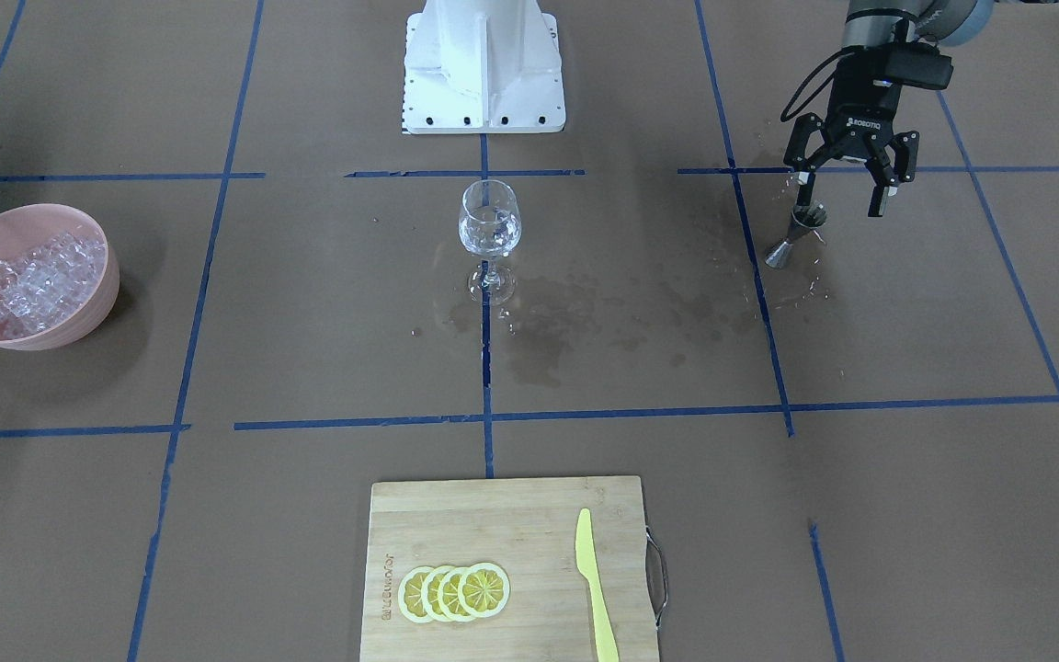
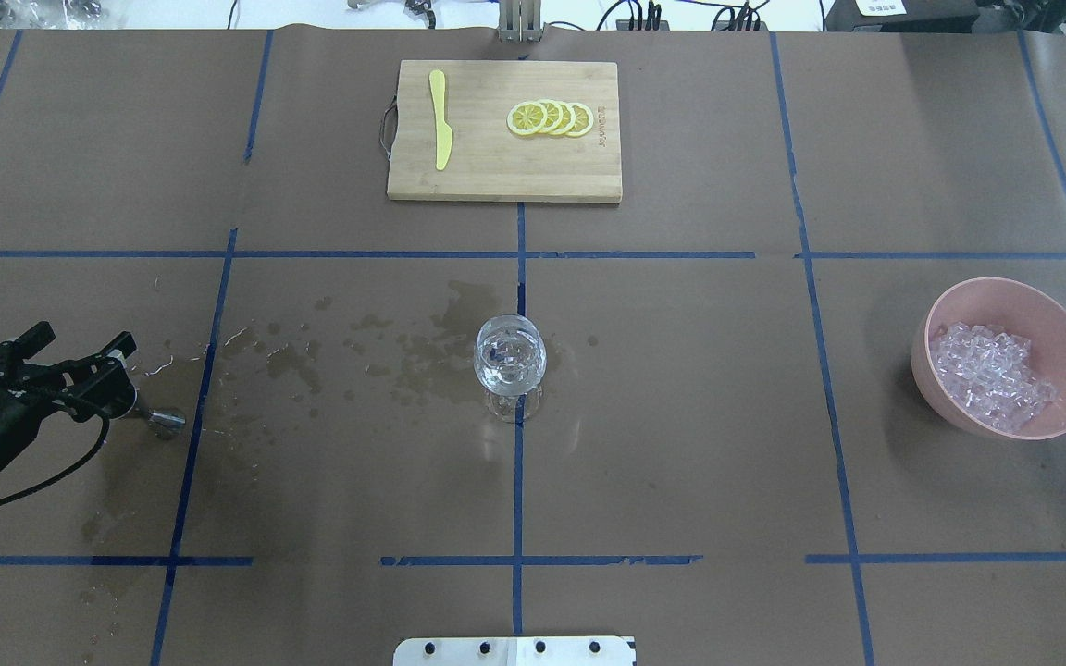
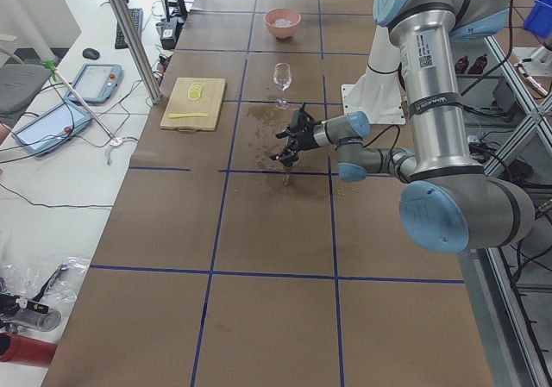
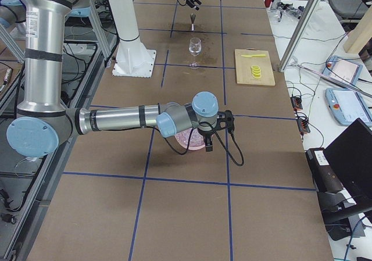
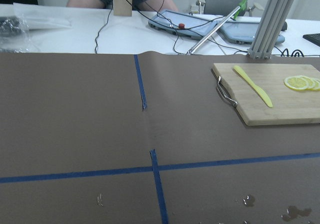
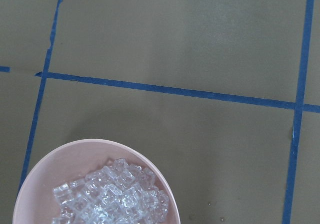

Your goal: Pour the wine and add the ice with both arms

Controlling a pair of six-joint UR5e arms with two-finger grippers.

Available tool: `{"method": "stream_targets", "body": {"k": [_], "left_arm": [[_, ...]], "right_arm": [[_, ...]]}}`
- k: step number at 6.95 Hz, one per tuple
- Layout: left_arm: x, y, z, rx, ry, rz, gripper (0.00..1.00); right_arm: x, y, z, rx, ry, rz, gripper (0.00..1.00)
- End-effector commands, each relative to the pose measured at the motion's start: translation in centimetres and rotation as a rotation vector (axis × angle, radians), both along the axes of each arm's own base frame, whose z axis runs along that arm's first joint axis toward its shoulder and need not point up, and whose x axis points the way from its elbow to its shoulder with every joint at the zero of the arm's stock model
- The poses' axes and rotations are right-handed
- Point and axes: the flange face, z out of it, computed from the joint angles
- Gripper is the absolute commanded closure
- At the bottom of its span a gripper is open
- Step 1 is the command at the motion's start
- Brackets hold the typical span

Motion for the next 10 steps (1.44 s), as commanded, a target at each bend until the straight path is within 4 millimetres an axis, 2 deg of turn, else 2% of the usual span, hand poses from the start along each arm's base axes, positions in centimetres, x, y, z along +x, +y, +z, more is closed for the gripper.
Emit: {"method": "stream_targets", "body": {"k": [1, 2, 5, 7, 10], "left_arm": [[2.6, 3.1, 3.0, 0.026, 0.010, -0.090, 0.01], [2.5, 3.1, 3.6, 0.046, -0.002, -0.130, 0.01], [3.7, 5.0, 4.2, 0.085, -0.019, -0.138, 0.01], [4.5, 5.5, 6.6, 0.101, -0.060, -0.142, 0.01], [5.3, 6.2, 6.4, 0.101, -0.048, -0.124, 0.01]], "right_arm": [[-0.4, -0.2, 0.2, -0.003, 0.003, -0.007, 0.00], [-0.4, -0.2, 0.3, -0.005, 0.003, -0.007, 0.00], [-0.4, -0.2, 0.6, -0.009, 0.005, -0.007, 0.00], [-0.4, -0.2, 0.6, -0.009, 0.004, -0.007, 0.00], [-0.4, -0.2, 0.5, -0.009, 0.003, -0.006, 0.00]]}}
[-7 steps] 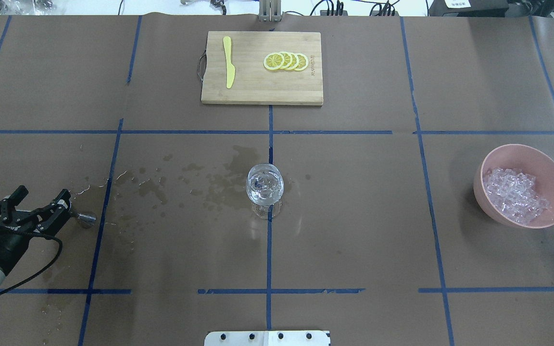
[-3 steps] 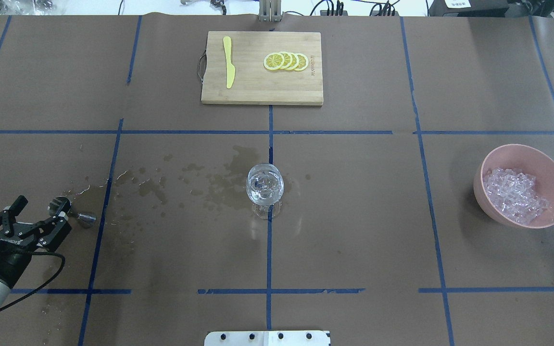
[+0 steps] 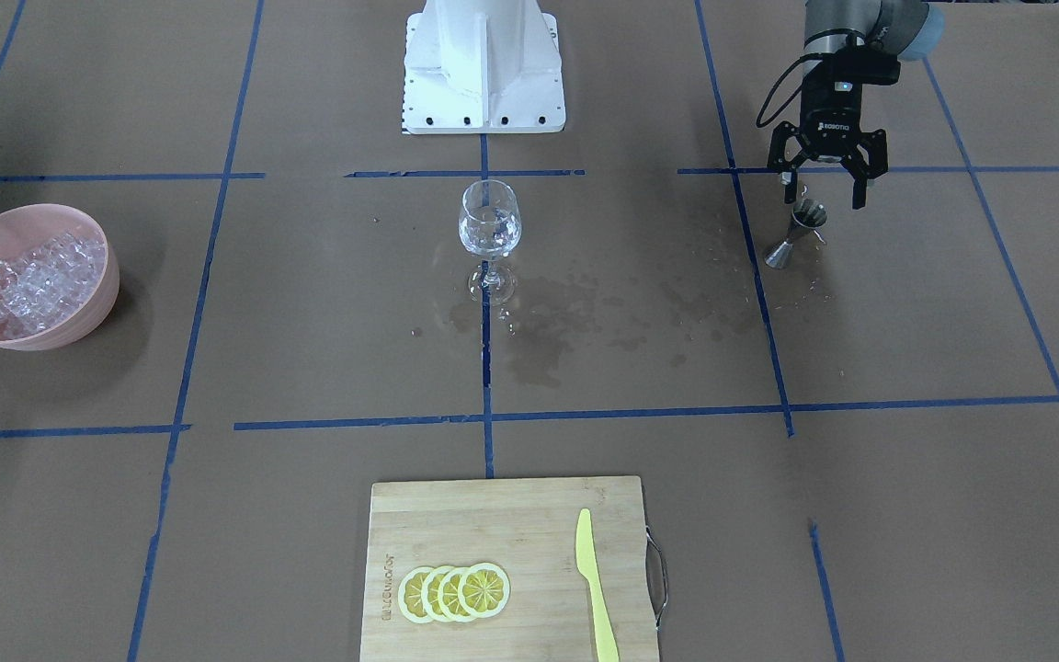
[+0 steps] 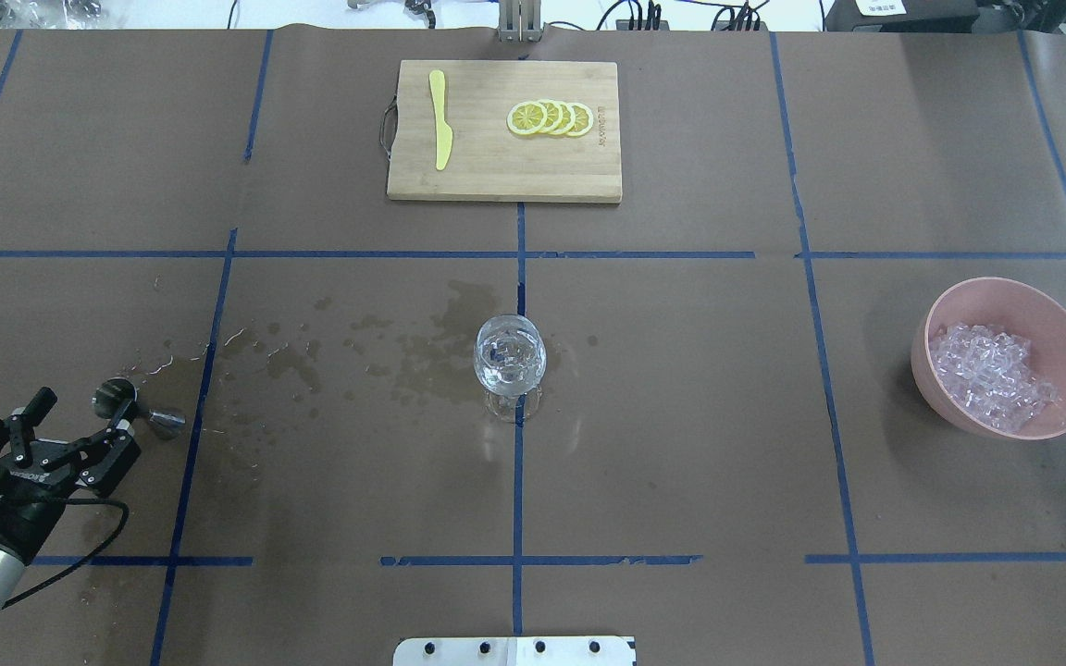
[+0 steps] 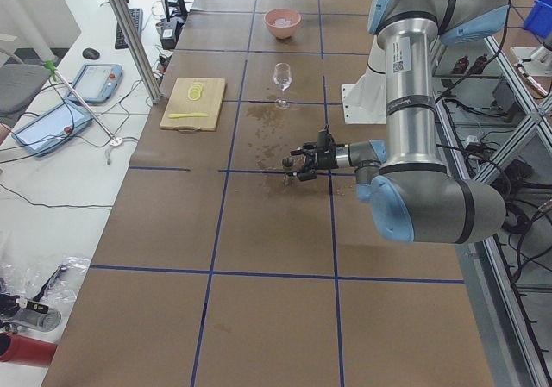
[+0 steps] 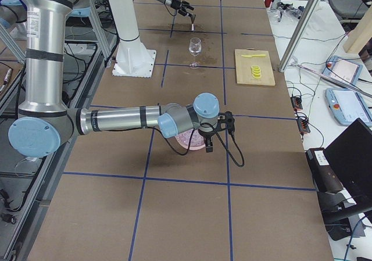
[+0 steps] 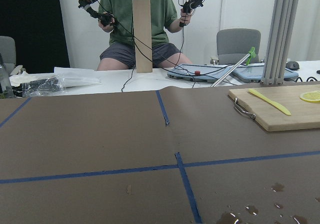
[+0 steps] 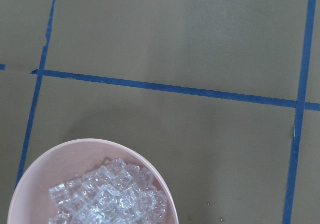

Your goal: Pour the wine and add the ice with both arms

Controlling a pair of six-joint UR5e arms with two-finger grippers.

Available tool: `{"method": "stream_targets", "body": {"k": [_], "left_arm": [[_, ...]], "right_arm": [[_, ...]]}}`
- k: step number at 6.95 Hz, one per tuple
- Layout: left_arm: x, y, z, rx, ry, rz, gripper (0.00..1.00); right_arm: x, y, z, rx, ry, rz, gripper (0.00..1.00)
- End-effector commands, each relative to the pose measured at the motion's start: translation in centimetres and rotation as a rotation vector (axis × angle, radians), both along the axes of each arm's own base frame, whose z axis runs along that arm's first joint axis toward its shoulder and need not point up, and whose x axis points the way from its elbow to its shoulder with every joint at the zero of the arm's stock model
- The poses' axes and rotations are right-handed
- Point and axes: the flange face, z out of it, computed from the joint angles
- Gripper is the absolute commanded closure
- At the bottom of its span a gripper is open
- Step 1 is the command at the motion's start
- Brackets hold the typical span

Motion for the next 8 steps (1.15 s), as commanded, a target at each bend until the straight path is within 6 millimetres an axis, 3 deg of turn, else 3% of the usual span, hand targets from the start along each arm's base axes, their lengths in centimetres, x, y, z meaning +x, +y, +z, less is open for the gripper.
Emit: {"method": "stream_targets", "body": {"k": [1, 3, 6, 7, 8], "left_arm": [[0.7, 0.3, 0.3, 0.000, -0.003, 0.008, 0.01], [4.0, 0.3, 1.4, 0.004, -0.006, 0.000, 0.01], [4.9, 0.3, 5.0, 0.005, 0.011, 0.002, 0.02], [5.3, 0.4, 5.8, 0.006, 0.013, 0.004, 0.08], [6.2, 0.4, 5.2, 0.007, 0.026, 0.005, 0.14]], "right_arm": [[0.0, 0.0, -0.1, 0.001, -0.002, 0.000, 0.00], [0.0, 0.0, -0.1, 0.001, 0.000, 0.000, 0.00], [0.0, 0.1, 0.2, -0.002, 0.002, 0.000, 0.00], [0.0, 0.1, 0.2, -0.002, 0.002, 0.000, 0.00], [0.0, 0.1, 0.2, -0.002, 0.002, 0.000, 0.00]]}}
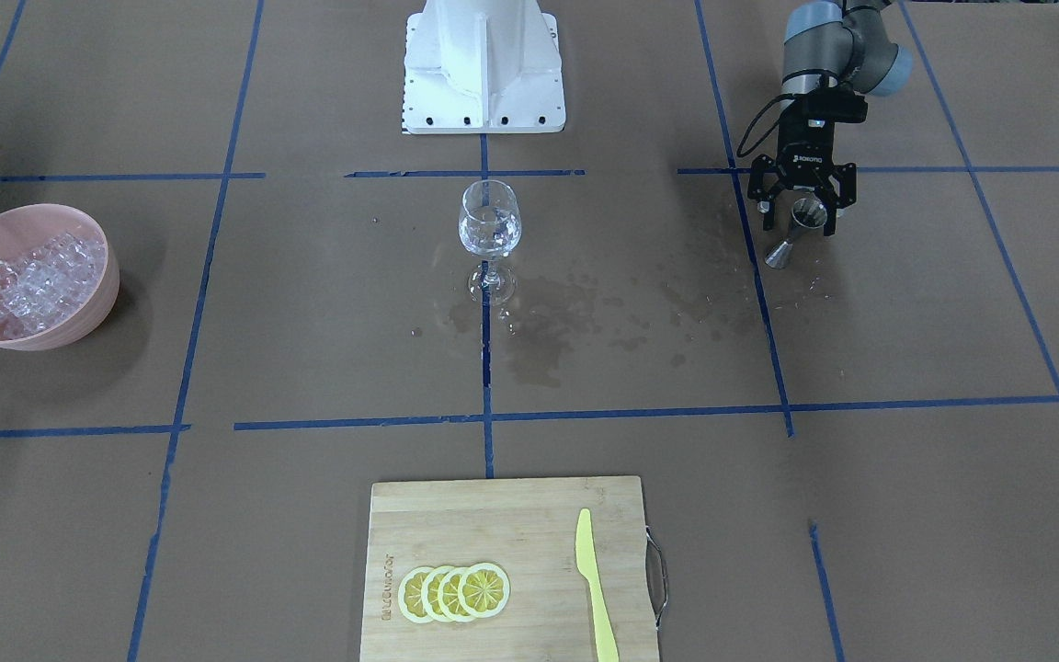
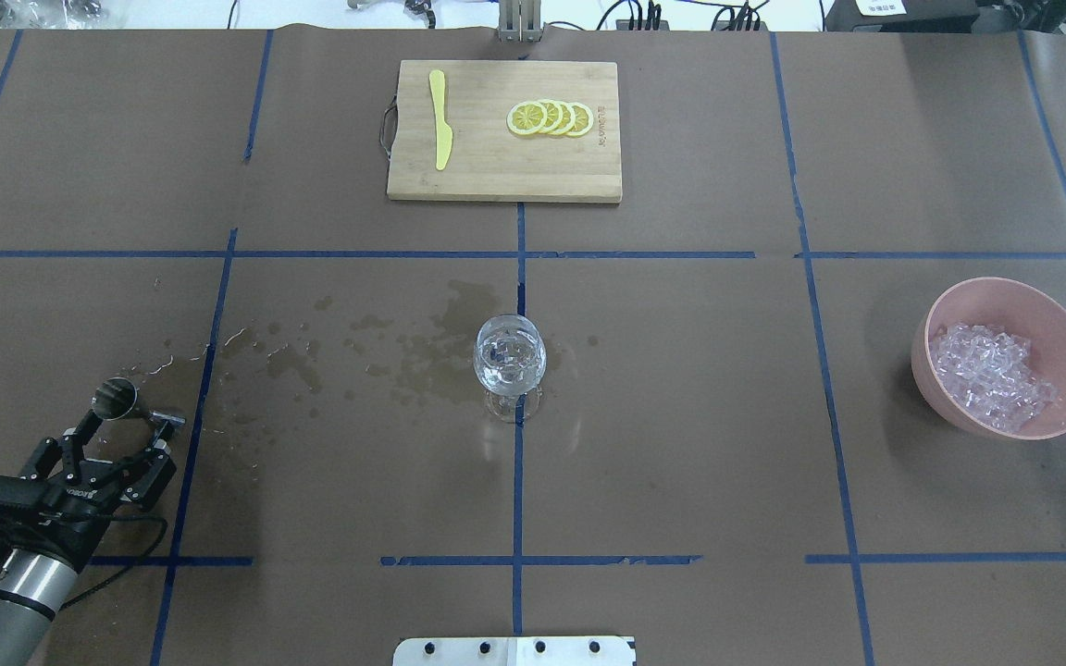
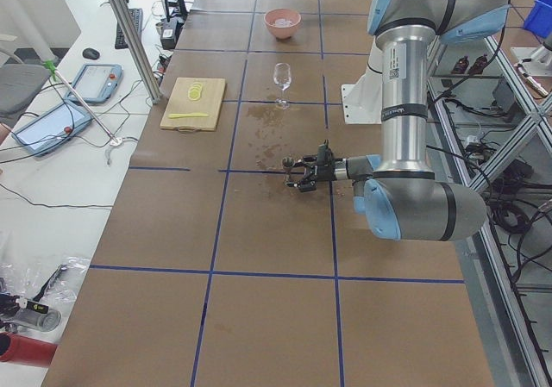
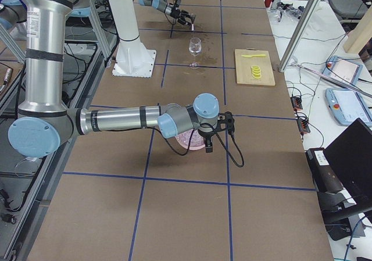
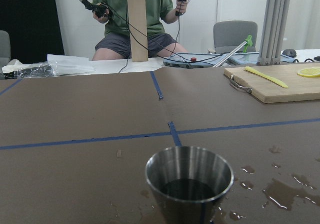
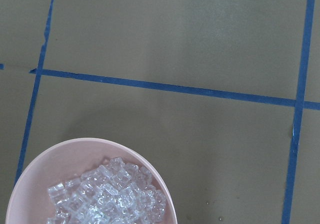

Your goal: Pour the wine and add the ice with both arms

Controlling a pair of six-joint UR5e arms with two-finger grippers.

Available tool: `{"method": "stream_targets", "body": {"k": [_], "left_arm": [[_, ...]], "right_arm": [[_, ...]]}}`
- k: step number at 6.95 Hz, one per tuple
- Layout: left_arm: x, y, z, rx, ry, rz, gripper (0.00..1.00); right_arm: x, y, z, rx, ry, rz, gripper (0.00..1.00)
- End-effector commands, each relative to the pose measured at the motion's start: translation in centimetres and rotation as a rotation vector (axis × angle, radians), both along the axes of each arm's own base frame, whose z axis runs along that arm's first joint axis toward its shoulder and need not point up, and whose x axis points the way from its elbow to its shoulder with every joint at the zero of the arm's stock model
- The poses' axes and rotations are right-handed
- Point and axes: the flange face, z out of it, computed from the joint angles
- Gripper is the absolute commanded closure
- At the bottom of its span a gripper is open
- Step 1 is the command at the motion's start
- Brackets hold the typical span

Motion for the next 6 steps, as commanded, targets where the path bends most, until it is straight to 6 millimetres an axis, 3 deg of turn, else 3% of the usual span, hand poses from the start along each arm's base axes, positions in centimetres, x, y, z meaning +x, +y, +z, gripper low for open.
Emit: {"method": "stream_targets", "body": {"k": [1, 3, 6], "left_arm": [[1.16, 0.06, -0.23, 0.001, 0.018, 0.003, 0.18], [1.02, 0.00, 0.17, 0.002, 0.005, 0.002, 0.32], [1.11, -0.01, -0.03, 0.004, 0.009, 0.000, 0.31]], "right_arm": [[0.00, 0.01, -0.06, 0.001, 0.000, 0.000, 0.00], [-0.01, 0.01, -0.09, 0.004, -0.002, -0.001, 0.00], [-0.01, 0.01, -0.08, 0.002, -0.001, -0.001, 0.00]]}}
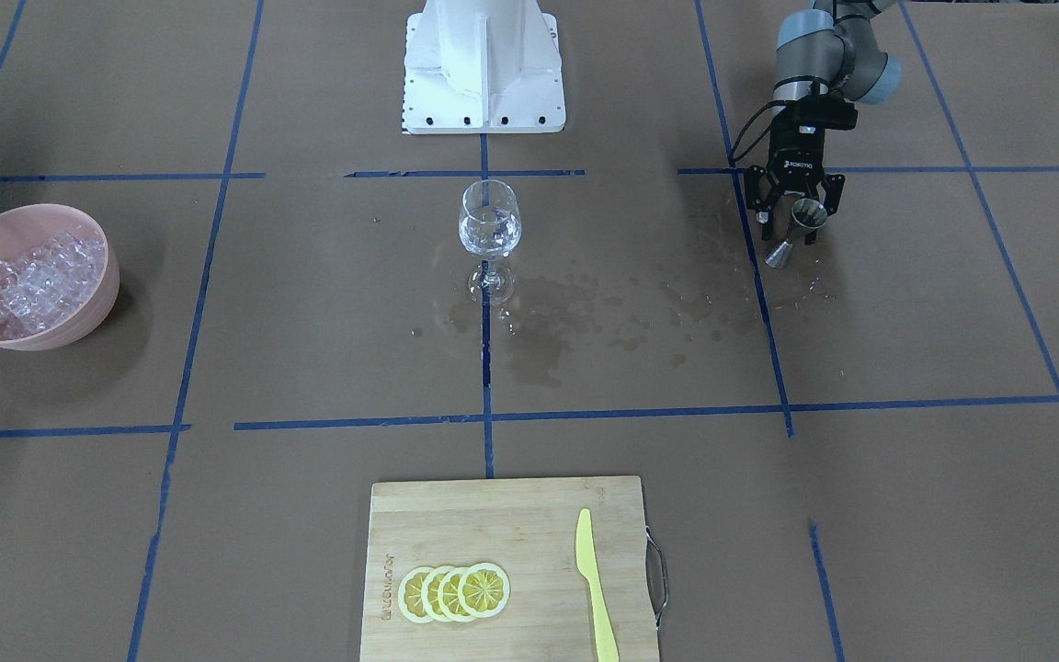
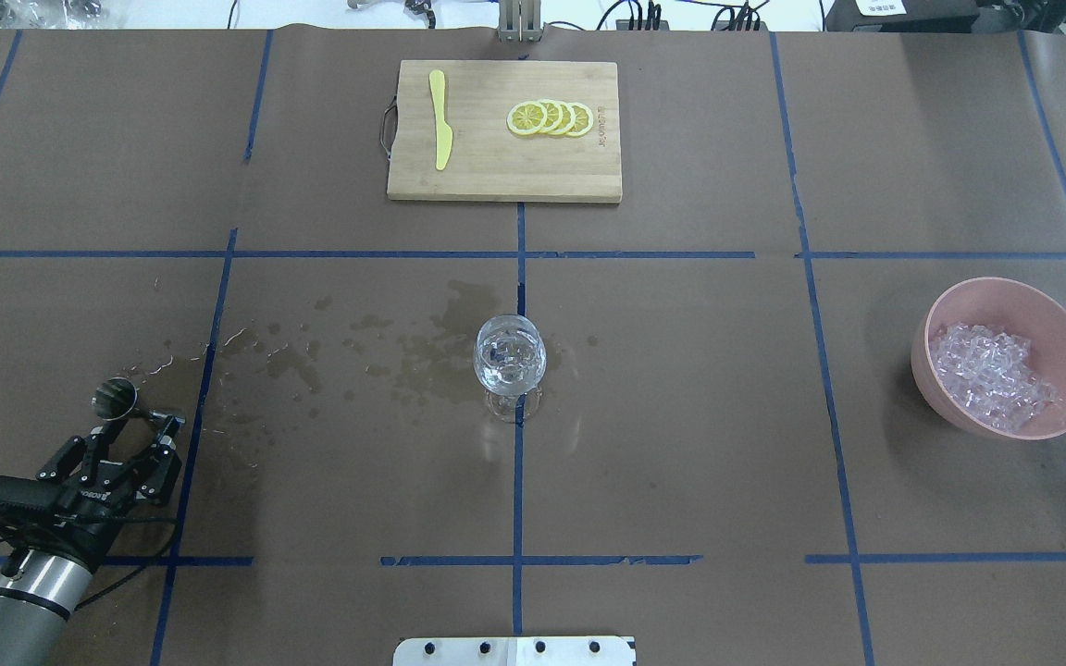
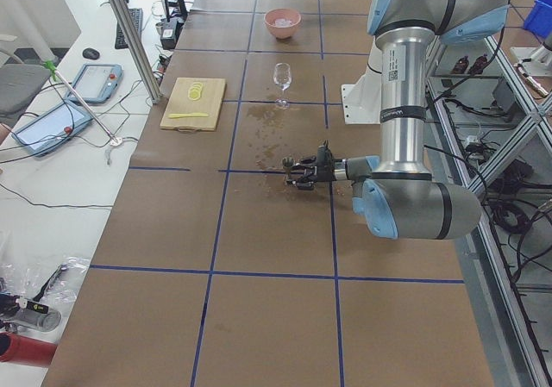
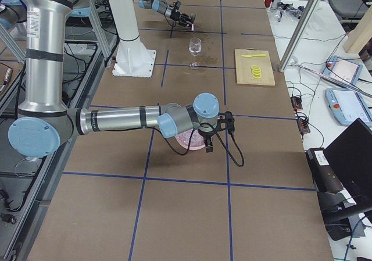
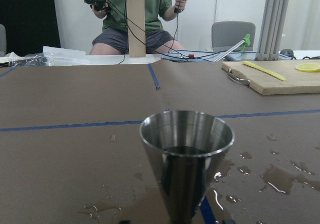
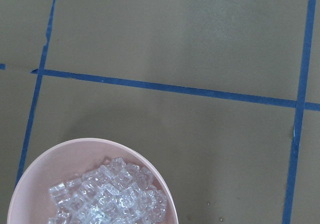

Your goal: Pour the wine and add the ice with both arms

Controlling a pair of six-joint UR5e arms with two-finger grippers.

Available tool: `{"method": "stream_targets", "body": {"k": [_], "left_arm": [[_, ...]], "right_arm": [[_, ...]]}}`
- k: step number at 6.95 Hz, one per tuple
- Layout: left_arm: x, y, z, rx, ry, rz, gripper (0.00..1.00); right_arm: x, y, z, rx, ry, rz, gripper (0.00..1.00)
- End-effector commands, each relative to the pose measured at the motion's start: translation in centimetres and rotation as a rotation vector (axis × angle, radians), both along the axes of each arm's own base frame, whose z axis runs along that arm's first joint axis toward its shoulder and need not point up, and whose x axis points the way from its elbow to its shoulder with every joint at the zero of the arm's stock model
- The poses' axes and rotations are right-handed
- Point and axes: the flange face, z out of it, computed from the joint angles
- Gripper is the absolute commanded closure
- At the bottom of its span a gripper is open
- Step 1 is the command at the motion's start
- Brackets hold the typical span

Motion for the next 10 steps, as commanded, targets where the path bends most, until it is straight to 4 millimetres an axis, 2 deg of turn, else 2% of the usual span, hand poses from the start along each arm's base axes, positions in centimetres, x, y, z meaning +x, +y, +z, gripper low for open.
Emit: {"method": "stream_targets", "body": {"k": [1, 8, 9, 10], "left_arm": [[0.0, -0.1, -0.2, 0.003, 0.004, -0.007, 0.30], [0.1, -0.6, -0.5, 0.024, -0.029, -0.026, 0.30], [0.8, -0.7, -1.1, 0.026, -0.020, -0.028, 0.33], [0.8, -0.7, -1.2, 0.026, -0.018, -0.028, 0.49]], "right_arm": [[0.0, 0.0, -0.1, 0.001, -0.001, 0.000, 0.00], [0.0, 0.1, 0.4, -0.010, 0.003, 0.001, 0.00], [0.0, 0.0, 0.6, -0.012, 0.003, 0.000, 0.00], [0.0, 0.0, 0.7, -0.013, 0.004, 0.000, 0.00]]}}
